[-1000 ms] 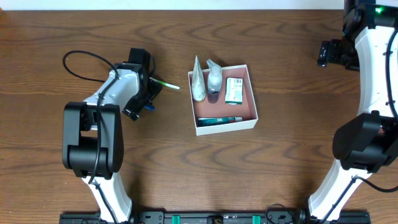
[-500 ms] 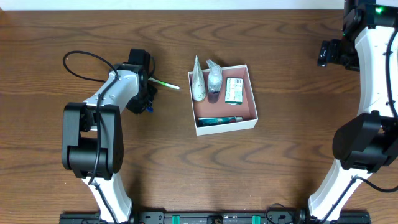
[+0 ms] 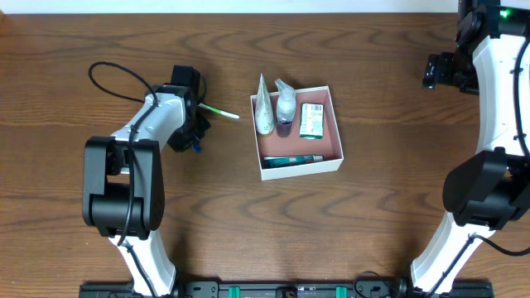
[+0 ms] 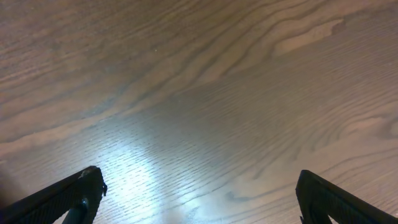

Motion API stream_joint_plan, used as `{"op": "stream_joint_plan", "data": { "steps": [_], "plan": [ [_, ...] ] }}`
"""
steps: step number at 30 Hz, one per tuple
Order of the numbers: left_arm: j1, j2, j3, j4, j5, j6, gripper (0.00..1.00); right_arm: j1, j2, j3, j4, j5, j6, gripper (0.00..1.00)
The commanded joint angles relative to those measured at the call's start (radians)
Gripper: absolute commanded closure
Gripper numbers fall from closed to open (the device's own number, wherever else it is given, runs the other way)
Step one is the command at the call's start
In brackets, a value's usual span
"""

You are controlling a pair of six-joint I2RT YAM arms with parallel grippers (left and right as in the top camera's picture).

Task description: Pack container

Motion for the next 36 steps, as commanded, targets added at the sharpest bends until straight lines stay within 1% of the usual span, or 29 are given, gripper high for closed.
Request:
{"op": "stream_joint_plan", "data": {
  "steps": [1, 7, 14, 17, 19, 21, 25, 32, 36],
  "plan": [
    [0.005, 0.017, 0.002, -0.030, 0.015, 0.133, 0.86, 0.007, -0.005, 0.019, 0.000, 0.003, 0.018, 0.01],
    [0.005, -0.086, 0.025, -0.041, 0.018, 0.234, 0.86, 0.007, -0.005, 0.019, 0.000, 0.003, 0.018, 0.01],
    [0.002, -0.294, 0.026, -0.048, 0.019, 0.356, 0.86, 0.007, -0.005, 0.019, 0.000, 0.003, 0.018, 0.01],
    [-0.013, -0.398, 0.026, -0.048, 0.071, 0.436, 0.86, 0.007, -0.005, 0.019, 0.000, 0.003, 0.018, 0.01],
    [-0.034, -0.461, 0.026, -0.048, 0.087, 0.456, 0.86, 0.007, -0.005, 0.019, 0.000, 0.003, 0.018, 0.01],
    [-0.068, -0.513, 0.026, -0.042, 0.092, 0.458, 0.86, 0.007, -0.005, 0.019, 0.000, 0.003, 0.018, 0.01],
    [-0.169, -0.576, 0.026, -0.011, 0.093, 0.523, 0.86, 0.007, -0.005, 0.019, 0.000, 0.003, 0.018, 0.01],
    [-0.371, -0.585, 0.026, 0.018, 0.082, 0.636, 0.86, 0.007, -0.005, 0.019, 0.000, 0.003, 0.018, 0.01],
    [-0.473, -0.585, 0.026, 0.024, 0.010, 0.703, 0.86, 0.007, -0.005, 0.019, 0.000, 0.003, 0.018, 0.01]
  ]
}}
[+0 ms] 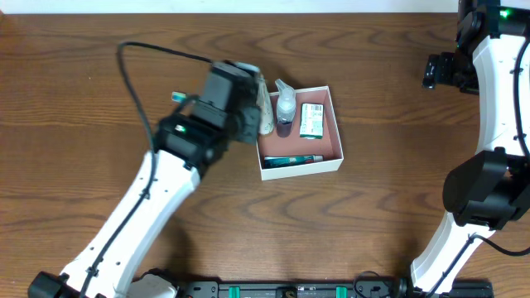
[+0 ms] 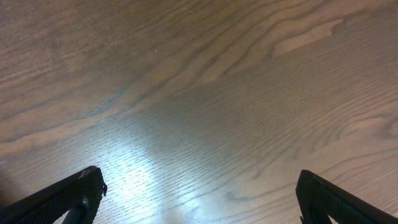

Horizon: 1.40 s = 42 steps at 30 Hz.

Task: Pack container
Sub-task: 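Lift the razor with the left gripper and carry it over the box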

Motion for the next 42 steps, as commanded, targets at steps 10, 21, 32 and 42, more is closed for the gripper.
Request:
{"op": "stream_joint_plan", "data": {
  "steps": [10, 21, 32, 42],
  "plan": [
    [-0.217, -0.002, 0.018, 0.051, -0.087, 0.304, 0.86, 0.007, -0.005, 0.019, 0.000, 0.003, 0.018, 0.01],
    [-0.227, 0.097, 0.018, 0.107, -0.086, 0.476, 0.86, 0.007, -0.005, 0.019, 0.000, 0.003, 0.018, 0.01],
    [-0.227, 0.282, 0.018, 0.031, -0.086, 0.841, 0.59, 0.007, -0.005, 0.019, 0.000, 0.003, 0.018, 0.01],
    [-0.227, 0.299, 0.018, 0.069, -0.086, 0.843, 0.32, 0.007, -0.005, 0.019, 0.000, 0.003, 0.018, 0.01]
  ]
}}
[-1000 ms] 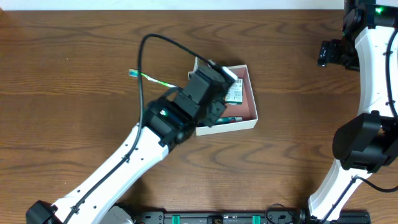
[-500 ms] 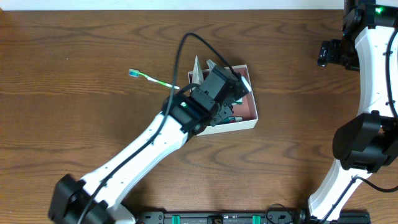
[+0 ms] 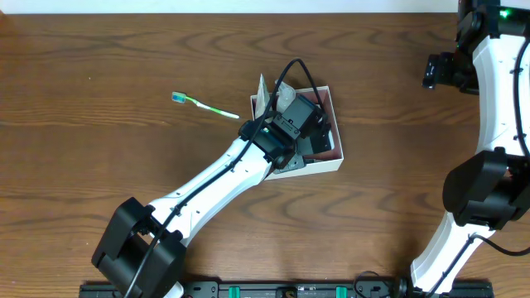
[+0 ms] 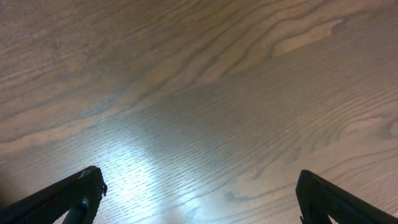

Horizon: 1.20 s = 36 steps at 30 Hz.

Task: Pack container
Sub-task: 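Lift the razor with the left gripper and carry it over the box, then release the razor into the box and withdraw the left gripper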

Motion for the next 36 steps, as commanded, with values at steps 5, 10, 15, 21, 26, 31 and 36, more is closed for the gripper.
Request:
{"op": "stream_joint_plan", "data": {
  "steps": [5, 10, 15, 21, 26, 31, 36],
  "plan": [
    [0.000, -0.071, 0.019, 0.066, -0.011, -0.126, 0.30, 0.007, -0.005, 0.019, -0.001, 0.003, 0.018, 0.01],
    [0.000, -0.225, 0.019, 0.086, -0.012, -0.361, 0.19, 0.007, -0.005, 0.019, -0.001, 0.003, 0.018, 0.01],
    [0.017, -0.415, 0.019, 0.044, -0.013, -0.689, 0.17, 0.007, -0.005, 0.019, -0.001, 0.003, 0.018, 0.01],
    [0.115, -0.590, 0.019, -0.026, -0.214, -1.051, 0.02, 0.007, -0.005, 0.019, -0.001, 0.003, 0.018, 0.01],
    [0.161, -0.644, 0.019, -0.027, -0.203, -1.050, 0.02, 0.007, -0.005, 0.019, -0.001, 0.003, 0.018, 0.01],
    [0.166, -0.638, 0.019, -0.028, -0.243, -1.035, 0.02, 0.007, -0.005, 0.019, -0.001, 0.003, 0.018, 0.01],
    [0.265, -0.536, 0.019, 0.045, -0.382, -1.336, 0.02, 0.007, -0.005, 0.019, -0.001, 0.003, 0.018, 0.01]
  ]
}}
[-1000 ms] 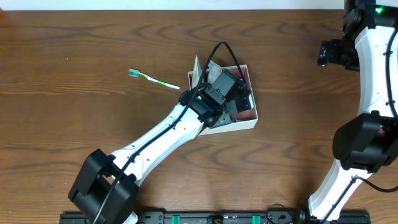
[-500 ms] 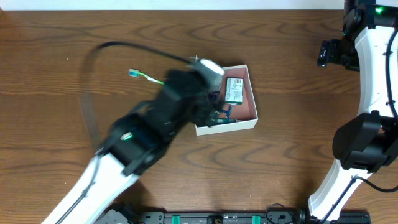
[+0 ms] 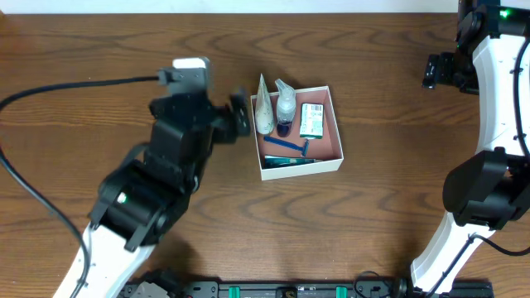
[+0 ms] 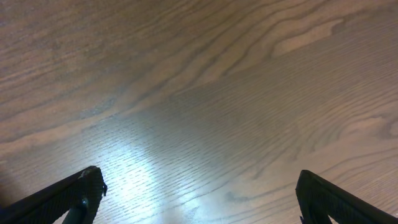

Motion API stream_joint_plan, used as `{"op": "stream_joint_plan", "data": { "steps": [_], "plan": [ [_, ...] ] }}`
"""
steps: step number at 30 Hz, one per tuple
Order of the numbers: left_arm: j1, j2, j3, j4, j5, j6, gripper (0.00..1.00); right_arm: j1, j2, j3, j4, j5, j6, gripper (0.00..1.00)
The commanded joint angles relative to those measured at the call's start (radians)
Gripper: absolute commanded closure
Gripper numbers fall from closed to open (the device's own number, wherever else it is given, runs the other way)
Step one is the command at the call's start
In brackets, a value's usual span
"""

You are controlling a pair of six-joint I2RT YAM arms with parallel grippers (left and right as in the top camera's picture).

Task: Pack container
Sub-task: 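Release the razor into the box and withdraw the left gripper, then move the left gripper down to the green-white toothbrush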

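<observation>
A white box (image 3: 300, 168) with a pink floor stands mid-table. In it are a white tube (image 3: 263, 112), a small bottle (image 3: 285, 103), a green carton (image 3: 311, 120), a toothpaste tube (image 3: 290, 161) and a blue razor (image 3: 287, 146). My left gripper (image 3: 238, 121) hangs just left of the box, high toward the camera, its dark fingers apart and holding nothing. The arm covers the table to the left of the box, so no toothbrush shows. My right gripper (image 3: 431, 70) (image 4: 199, 199) stands open over bare wood at the far right.
A black cable (image 3: 74, 83) runs from the left arm off the left edge. The right arm's white links (image 3: 497, 108) stand along the right edge. Brown wood table (image 3: 373, 223) all around.
My left gripper was down in the box; now it is left of the box and higher. The blue razor lies in the box. The green toothbrush is now hidden under the arm. The right arm has not moved.
My left gripper was low at the table's left by a blue item, with the toothbrush beside it. Then it was raised at the box's left edge, then inside the box. Now the razor lies in the box and the gripper is outside it.
</observation>
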Motion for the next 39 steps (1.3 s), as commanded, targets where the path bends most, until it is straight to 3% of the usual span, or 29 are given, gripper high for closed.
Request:
{"op": "stream_joint_plan", "data": {
  "steps": [1, 8, 19, 25, 33, 39],
  "plan": [
    [0.092, 0.101, 0.015, 0.057, -0.111, -0.252, 0.02, 0.007, -0.005, 0.019, -0.001, 0.003, 0.018, 0.01],
    [0.226, 0.323, 0.015, 0.171, -0.088, -0.441, 0.02, 0.006, -0.005, 0.019, -0.001, 0.003, 0.018, 0.01],
    [0.288, 0.578, 0.015, 0.197, 0.060, -0.636, 0.02, 0.006, -0.005, 0.019, -0.001, 0.003, 0.018, 0.01],
    [0.320, 0.665, 0.025, 0.166, 0.206, -0.593, 0.02, 0.006, -0.005, 0.019, -0.001, 0.003, 0.018, 0.01],
    [0.371, 0.753, 0.256, -0.123, 0.211, -0.470, 0.02, 0.006, -0.005, 0.019, -0.001, 0.003, 0.018, 0.01],
    [0.377, 0.840, 0.432, -0.320, 0.212, -0.446, 0.02, 0.006, -0.005, 0.019, -0.001, 0.003, 0.018, 0.01]
  ]
}}
